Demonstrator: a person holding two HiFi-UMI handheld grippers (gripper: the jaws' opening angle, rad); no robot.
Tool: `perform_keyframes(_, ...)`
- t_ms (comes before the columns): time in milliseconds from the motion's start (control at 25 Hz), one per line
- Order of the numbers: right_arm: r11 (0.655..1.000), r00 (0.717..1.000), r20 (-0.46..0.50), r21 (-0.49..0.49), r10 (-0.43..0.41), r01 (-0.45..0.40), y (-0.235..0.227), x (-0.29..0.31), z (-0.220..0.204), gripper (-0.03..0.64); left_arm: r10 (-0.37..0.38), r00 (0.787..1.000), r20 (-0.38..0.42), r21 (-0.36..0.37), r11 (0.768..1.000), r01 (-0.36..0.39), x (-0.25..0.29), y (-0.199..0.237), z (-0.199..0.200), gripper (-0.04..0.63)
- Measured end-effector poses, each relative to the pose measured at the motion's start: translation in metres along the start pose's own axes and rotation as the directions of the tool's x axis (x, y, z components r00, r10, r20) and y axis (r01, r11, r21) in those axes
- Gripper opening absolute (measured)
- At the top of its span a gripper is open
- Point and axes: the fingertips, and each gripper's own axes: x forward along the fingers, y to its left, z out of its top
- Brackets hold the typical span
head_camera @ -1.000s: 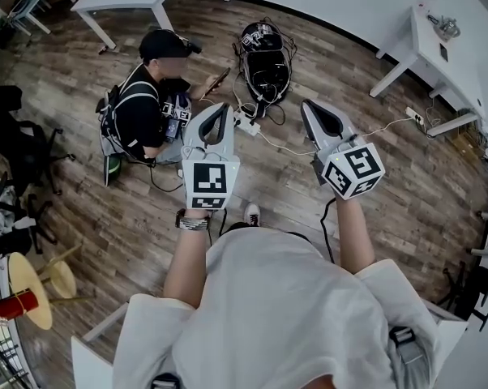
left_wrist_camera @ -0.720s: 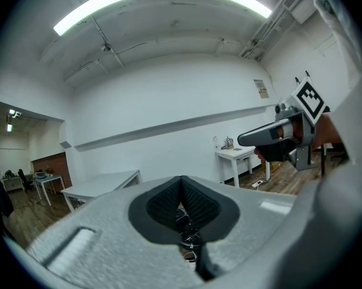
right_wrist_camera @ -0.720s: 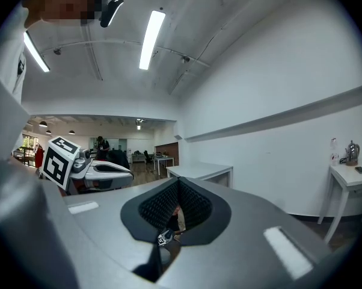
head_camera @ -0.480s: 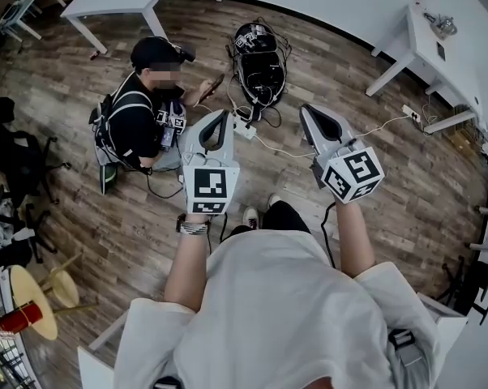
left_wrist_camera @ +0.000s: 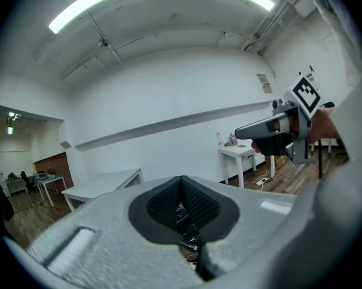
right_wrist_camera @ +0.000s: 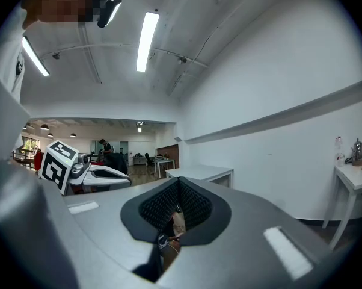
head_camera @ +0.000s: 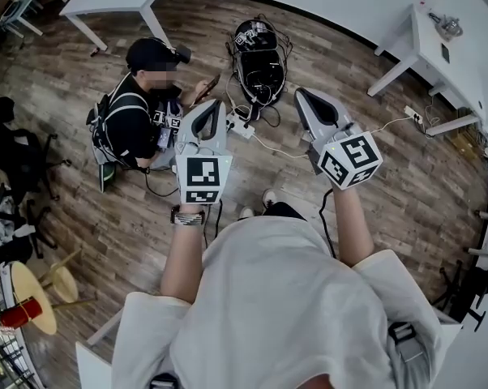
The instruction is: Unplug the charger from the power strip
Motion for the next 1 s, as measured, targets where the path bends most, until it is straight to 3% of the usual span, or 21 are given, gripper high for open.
perform_keyframes(240, 0.998, 0.998, -0.023, -0.03, 0.054, -0.054, -0.028, 0.007, -0.002, 0.002, 0.055, 0.998, -0.02, -0.015, 0.998, -0.055, 0.026, 0.002, 0.002, 0.005)
perform_keyframes(520, 0.997, 0.995, -0.054, 0.003, 0.082, -0.082, -0.063, 0.013, -0.017, 0.002, 0.118, 0.99, -0.072, -0.002, 0.993, -0.118, 0.044, 0.005, -0.008, 0.005)
perform_keyframes(1000, 0.993, 0.99, -0.069, 0.014, 0.121, -0.12, -0.089, 0.05, -0.054, 0.002, 0.077, 0.991, -0.108, -0.032, 0.996, -0.081, 0.091, 0.0, -0.042, 0.005)
